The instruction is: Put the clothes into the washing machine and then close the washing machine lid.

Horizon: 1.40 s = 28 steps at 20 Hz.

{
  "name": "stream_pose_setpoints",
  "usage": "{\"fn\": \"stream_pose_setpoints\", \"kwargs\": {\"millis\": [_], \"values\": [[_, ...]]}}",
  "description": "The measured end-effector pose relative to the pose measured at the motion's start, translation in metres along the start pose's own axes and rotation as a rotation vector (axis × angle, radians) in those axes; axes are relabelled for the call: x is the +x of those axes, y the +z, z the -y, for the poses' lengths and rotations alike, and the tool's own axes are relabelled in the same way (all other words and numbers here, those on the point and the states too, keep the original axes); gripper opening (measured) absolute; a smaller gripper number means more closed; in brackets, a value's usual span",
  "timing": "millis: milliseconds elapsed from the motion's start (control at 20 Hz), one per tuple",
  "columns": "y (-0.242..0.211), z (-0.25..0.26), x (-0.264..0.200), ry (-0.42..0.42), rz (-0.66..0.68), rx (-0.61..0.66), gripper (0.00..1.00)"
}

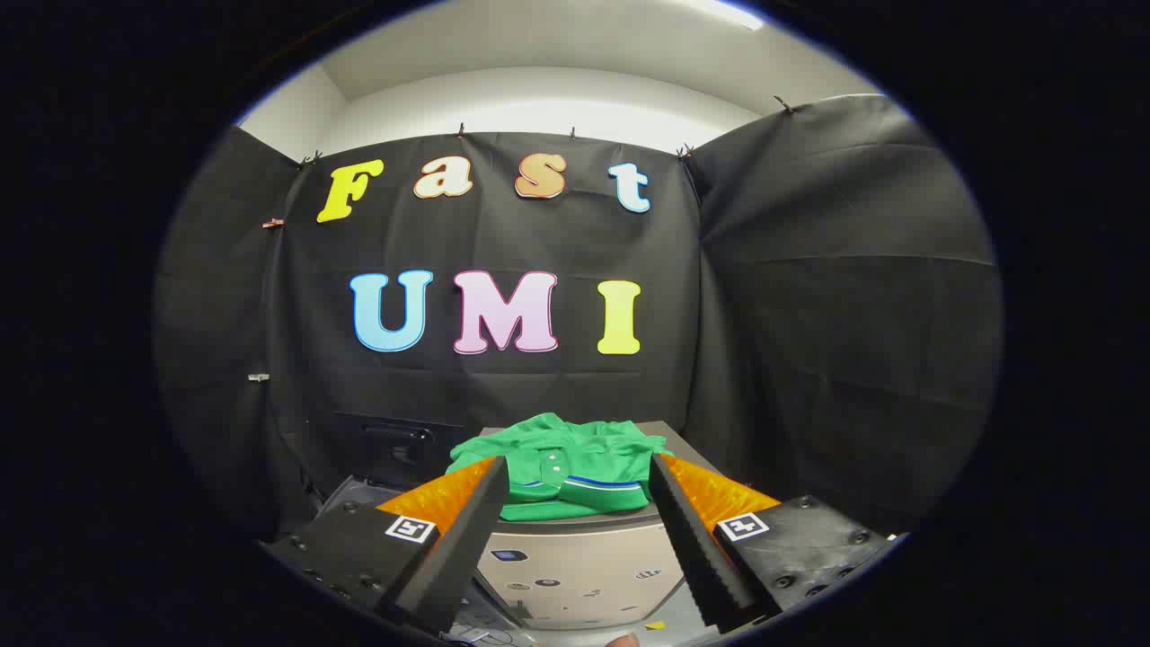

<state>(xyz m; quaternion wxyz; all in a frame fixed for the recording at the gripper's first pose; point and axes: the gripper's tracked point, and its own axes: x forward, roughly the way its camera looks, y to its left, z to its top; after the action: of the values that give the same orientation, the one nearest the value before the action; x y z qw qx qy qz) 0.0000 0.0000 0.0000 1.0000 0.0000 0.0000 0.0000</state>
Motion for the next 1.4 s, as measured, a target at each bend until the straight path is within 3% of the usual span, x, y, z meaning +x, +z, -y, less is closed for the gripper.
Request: {"fn": "stream_pose_setpoints", "kwargs": {"millis": [1200,1350,1400], "values": [[-0.007,0.002,0.006,-0.016,-0.058,-0.023,0.98],[-0.006,0.009,0.022,-0.005,-0.087,-0.022,0.98],[0.000,0.010,0.046,-0.002,-0.100,-0.030,0.98]]}}
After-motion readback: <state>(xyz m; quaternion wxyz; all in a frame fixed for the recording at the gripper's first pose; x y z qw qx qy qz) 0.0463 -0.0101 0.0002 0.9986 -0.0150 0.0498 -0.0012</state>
